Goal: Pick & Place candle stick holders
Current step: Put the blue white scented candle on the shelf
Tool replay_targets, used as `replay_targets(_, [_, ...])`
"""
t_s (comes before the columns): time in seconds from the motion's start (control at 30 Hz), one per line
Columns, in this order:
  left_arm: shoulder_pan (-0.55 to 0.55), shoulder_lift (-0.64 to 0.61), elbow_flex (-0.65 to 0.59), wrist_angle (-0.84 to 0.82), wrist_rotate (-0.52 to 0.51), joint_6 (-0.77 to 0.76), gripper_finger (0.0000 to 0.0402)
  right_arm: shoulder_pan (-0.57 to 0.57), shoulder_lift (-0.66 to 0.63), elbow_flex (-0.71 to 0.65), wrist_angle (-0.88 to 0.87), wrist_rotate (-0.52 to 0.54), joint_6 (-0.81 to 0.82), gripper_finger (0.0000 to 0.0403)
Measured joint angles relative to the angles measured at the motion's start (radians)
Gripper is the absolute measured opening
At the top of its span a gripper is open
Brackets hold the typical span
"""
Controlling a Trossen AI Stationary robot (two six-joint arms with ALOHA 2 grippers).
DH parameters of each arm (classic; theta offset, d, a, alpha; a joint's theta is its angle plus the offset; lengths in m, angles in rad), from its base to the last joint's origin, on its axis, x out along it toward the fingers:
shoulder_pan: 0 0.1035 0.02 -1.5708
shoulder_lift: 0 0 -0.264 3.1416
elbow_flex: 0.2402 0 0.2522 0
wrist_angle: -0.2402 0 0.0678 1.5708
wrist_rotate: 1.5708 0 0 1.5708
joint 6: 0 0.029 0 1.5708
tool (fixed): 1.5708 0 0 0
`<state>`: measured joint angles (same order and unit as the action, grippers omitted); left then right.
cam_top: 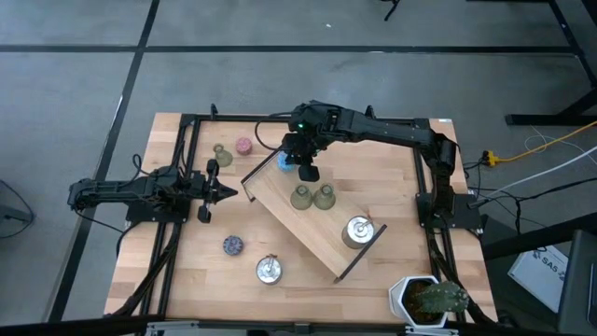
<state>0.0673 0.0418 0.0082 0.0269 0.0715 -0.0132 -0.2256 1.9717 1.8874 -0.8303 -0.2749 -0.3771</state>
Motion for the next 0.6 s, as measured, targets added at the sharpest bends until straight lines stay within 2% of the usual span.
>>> replay_targets(0.3, [0.0, 0.0, 0.0, 0.0, 0.0, 0.0, 0.0004, 0.0, 0.0, -0.019, 0.002, 0.0, 0.003, 0.0005])
replay_targets(0.6, [0.0, 0.0, 0.0, 0.0, 0.0, 0.0, 0.0004, 0.0, -0.001, -0.058, 0.015, -0.004, 0.003, 0.0002])
